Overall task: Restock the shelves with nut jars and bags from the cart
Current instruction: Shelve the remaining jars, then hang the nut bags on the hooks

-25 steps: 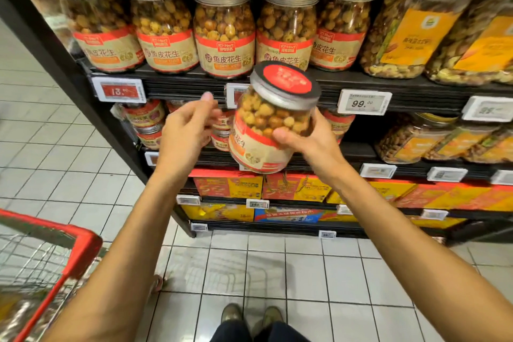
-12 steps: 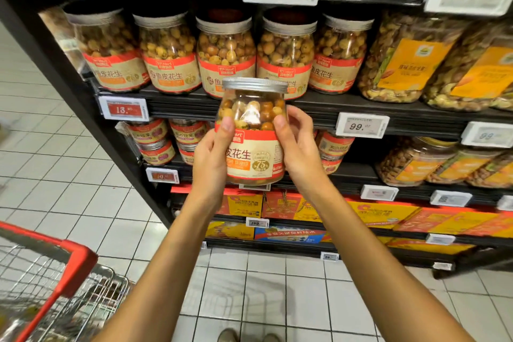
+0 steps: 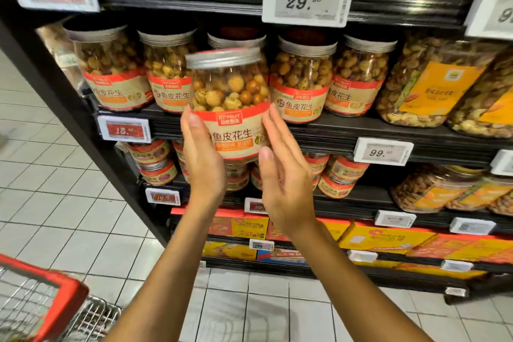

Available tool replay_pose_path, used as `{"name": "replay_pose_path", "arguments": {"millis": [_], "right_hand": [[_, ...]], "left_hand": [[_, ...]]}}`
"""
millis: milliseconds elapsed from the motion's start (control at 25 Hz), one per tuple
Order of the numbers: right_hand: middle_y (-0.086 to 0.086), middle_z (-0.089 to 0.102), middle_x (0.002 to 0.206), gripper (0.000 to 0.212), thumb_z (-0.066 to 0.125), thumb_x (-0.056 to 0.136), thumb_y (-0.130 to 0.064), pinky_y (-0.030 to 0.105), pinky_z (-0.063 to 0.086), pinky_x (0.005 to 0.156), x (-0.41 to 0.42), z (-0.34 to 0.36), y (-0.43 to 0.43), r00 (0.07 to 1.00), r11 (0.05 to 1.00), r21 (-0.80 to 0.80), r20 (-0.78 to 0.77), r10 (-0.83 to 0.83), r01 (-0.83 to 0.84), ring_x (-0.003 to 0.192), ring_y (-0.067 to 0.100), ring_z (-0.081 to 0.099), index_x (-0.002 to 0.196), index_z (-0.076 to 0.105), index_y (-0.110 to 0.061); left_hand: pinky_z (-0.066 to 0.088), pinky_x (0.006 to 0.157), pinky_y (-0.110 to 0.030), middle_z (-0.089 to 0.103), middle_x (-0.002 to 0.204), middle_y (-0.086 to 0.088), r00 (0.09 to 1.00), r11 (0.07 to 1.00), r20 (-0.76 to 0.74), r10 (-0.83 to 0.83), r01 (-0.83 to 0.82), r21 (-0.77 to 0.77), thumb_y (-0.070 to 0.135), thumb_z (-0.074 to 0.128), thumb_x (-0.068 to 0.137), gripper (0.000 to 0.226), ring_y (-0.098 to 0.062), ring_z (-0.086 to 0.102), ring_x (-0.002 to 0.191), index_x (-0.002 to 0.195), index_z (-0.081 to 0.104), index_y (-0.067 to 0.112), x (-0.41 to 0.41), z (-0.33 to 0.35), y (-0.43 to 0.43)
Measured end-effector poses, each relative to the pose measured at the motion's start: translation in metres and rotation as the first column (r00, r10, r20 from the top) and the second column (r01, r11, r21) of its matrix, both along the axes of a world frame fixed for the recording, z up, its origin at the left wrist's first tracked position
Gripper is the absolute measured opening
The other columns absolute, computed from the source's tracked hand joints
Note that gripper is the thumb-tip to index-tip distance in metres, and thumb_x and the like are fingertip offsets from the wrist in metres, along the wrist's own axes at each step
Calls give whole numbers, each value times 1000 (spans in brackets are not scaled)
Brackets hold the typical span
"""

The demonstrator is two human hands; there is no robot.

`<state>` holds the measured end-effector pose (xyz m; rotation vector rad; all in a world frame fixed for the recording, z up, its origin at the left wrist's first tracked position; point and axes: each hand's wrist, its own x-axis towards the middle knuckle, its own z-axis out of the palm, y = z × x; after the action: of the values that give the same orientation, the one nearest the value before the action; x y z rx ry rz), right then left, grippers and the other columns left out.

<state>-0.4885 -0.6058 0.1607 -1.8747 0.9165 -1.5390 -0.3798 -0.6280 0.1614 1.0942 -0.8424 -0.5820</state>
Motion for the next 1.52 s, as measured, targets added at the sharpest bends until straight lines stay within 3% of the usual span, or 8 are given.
{"name": "replay_pose_path", "arguments": {"millis": [240, 400, 600, 880, 1040, 1240, 1360, 1520], "right_hand": [[17, 33, 147, 47, 41, 95, -19, 21, 32, 109, 12, -10, -33, 999, 999, 21, -18, -30, 30, 137, 10, 30, 135, 37, 6], [15, 31, 149, 47, 41, 95, -16, 16, 22, 113, 8, -10, -52, 982, 990, 57, -144, -121, 131, 139, 13, 26, 138, 35, 4], [20, 44, 140, 41, 43, 94, -14, 21, 31, 111, 2, -16, -49, 963, 981, -141, -213, -163, 135, 132, 16, 38, 127, 50, 9], [11, 40, 146, 38, 46, 95, -16, 3, 22, 105, 15, -6, -64, 950, 983, 31, -266, -164, 178, 131, 3, 31, 126, 54, 2], [6, 39, 147, 35, 45, 97, -19, 14, 28, 109, 9, 0, -63, 950, 978, 126, -287, -123, 165, 133, 3, 31, 125, 57, -2], [15, 59, 119, 26, 46, 93, -8, 11, 35, 98, 0, -15, -21, 973, 989, 21, -186, -137, 143, 113, 12, 51, 107, 64, 5], [14, 63, 109, 26, 45, 92, -9, 18, 41, 95, 12, -33, 11, 976, 993, 114, -216, 38, -13, 104, 12, 54, 100, 66, 4], [9, 62, 106, 26, 44, 93, -12, 13, 42, 88, 48, -60, 70, 889, 892, 305, -212, 406, -334, 98, 12, 58, 101, 65, 0]], "left_hand": [[14, 101, 4, 23, 145, 10, 934, 999, 355, -47, 40, 27, 35, 13, 99, 55, 19, 18, 126, 149, 17, 10, 27, -9, -35], [18, 110, -7, 29, 150, 0, 855, 999, 519, -1, -26, 44, 43, 25, 100, 61, 3, 23, 135, 147, 23, 4, 31, -11, -47], [31, 109, -20, 48, 135, -13, 757, 977, 627, 185, -75, -197, 15, 46, 94, 44, -15, 42, 128, 133, 46, -6, 32, -26, -20], [18, 110, -6, 42, 145, -15, 713, 999, 701, 15, -47, 26, 9, 49, 93, 49, -16, 34, 135, 139, 40, -1, 37, -11, -33], [24, 108, -11, 49, 139, -14, 670, 998, 742, -15, -35, 52, 6, 50, 93, 44, -21, 42, 131, 136, 46, 0, 45, -3, -31], [46, 87, -20, 65, 103, -5, 840, 987, 537, 80, -142, 74, 11, 51, 90, 25, -12, 60, 94, 112, 63, 8, 50, -8, 18], [50, 80, -27, 69, 85, 0, 956, 954, 290, 43, -125, 271, 10, 53, 90, 18, -9, 62, 80, 102, 64, 18, 51, -22, 73], [49, 65, -16, 68, 67, 7, 957, 865, 20, 290, -271, 423, 3, 48, 93, 24, -4, 63, 65, 91, 64, 20, 62, -45, 182]]}}
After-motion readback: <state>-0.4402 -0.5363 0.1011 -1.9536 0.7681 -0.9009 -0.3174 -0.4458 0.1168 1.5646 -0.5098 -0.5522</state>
